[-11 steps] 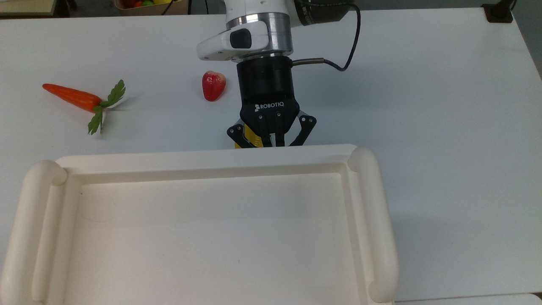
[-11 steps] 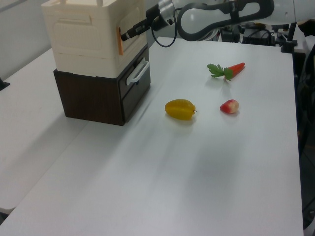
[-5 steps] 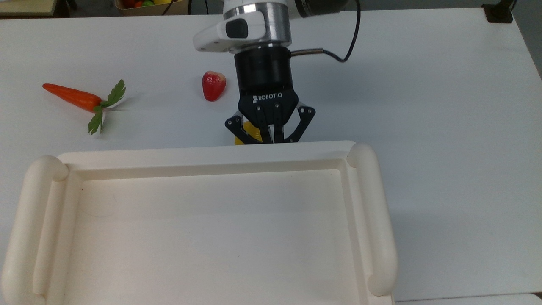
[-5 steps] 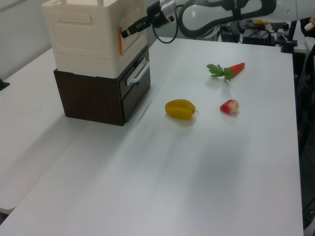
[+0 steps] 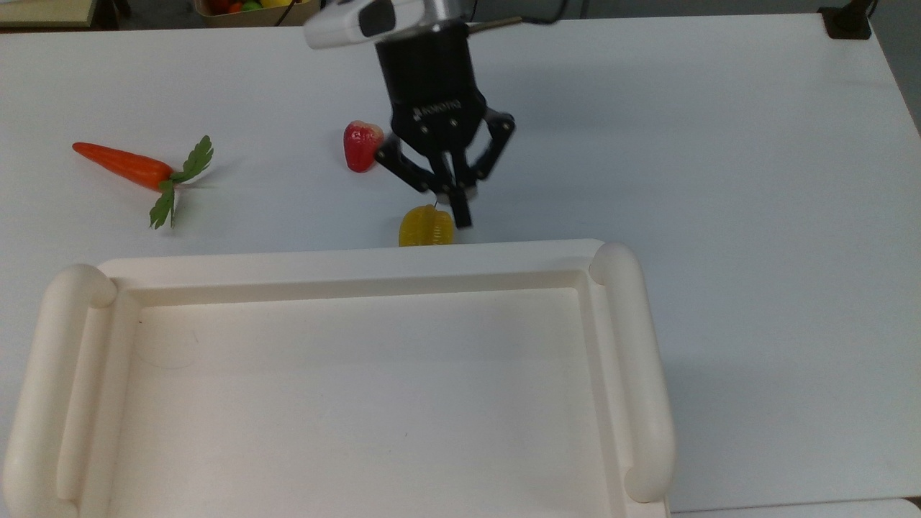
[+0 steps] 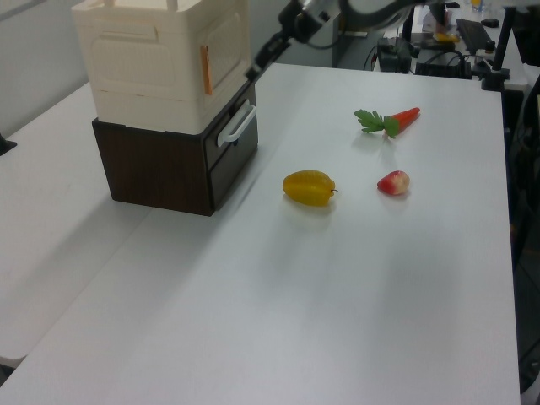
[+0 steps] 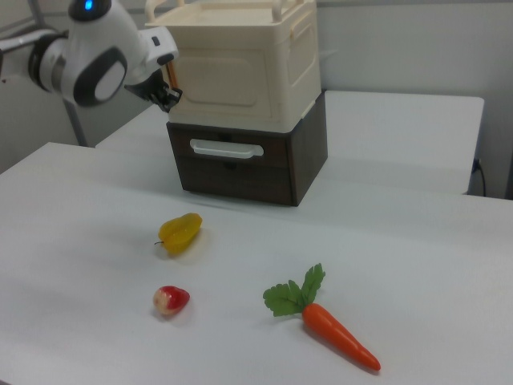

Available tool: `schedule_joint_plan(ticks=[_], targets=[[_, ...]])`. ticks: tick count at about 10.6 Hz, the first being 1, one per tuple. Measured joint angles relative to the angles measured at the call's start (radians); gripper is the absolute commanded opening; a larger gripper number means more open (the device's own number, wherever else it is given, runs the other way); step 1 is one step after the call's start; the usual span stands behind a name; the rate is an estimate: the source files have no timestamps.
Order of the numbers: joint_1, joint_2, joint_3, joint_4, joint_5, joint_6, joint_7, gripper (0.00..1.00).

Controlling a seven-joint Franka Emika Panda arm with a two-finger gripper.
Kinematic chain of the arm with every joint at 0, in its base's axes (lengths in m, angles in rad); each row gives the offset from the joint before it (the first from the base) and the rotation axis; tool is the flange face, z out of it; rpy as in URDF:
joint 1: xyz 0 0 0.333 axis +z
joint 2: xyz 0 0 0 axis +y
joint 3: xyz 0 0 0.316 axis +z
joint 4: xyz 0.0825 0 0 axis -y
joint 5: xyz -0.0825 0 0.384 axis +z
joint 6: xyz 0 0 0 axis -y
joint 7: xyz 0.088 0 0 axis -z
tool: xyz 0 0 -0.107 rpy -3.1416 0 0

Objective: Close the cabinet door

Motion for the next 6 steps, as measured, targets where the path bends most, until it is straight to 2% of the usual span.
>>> schedule_joint_plan(ticks=[1, 2, 3, 4, 5, 6], targets=[[-0.031, -0.053, 0.0, 0.0, -0.094, -0.152, 0.072, 0.15], [-0.055, -0.105, 0.004, -0.002, -0.167, -0.28, 0.144, 0.26], [-0.076, -0.154, 0.018, -0.006, -0.238, -0.409, 0.214, 0.57], [-0.096, -0.193, 0.041, -0.014, -0.312, -0.525, 0.268, 0.77], [-0.115, -0.218, 0.061, -0.023, -0.355, -0.625, 0.297, 1.0], [-0.136, -0.229, 0.07, -0.029, -0.371, -0.679, 0.305, 1.0]])
